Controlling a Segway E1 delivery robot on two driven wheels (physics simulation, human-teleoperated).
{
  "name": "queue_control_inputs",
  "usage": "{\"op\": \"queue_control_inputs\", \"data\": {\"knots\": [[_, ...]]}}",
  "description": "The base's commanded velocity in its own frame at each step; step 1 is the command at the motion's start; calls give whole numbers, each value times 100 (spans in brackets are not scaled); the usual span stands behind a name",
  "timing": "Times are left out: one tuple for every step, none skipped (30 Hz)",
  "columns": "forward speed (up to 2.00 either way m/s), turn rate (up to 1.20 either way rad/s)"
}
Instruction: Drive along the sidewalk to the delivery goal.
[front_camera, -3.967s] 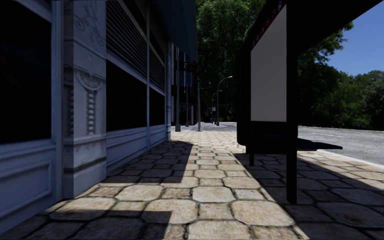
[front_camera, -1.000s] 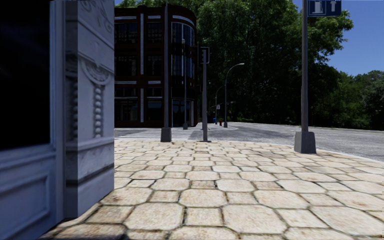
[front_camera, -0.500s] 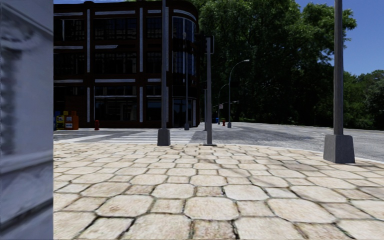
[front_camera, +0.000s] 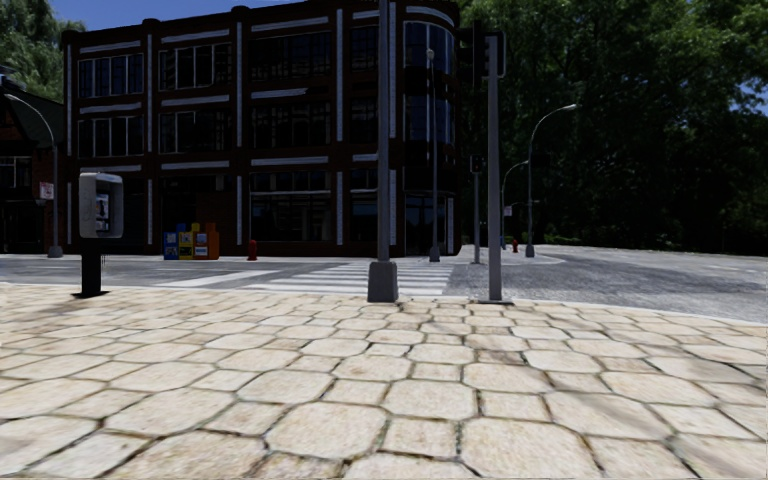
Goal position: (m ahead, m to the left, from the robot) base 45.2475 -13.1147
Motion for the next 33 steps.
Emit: {"op": "queue_control_inputs", "data": {"knots": [[200, 47], [200, 47], [200, 47], [200, 47], [200, 47], [200, 47], [200, 47], [200, 47], [200, 47], [200, 47], [200, 47], [200, 47], [200, 47], [200, 42], [200, 42], [200, 38], [200, 22], [200, 5], [200, 5], [200, 0], [200, 0], [200, 0], [200, 0], [200, 0], [200, 0], [200, 0], [200, 0], [200, 0], [200, 0], [200, 0], [200, 0], [200, 0], [200, 0]]}}
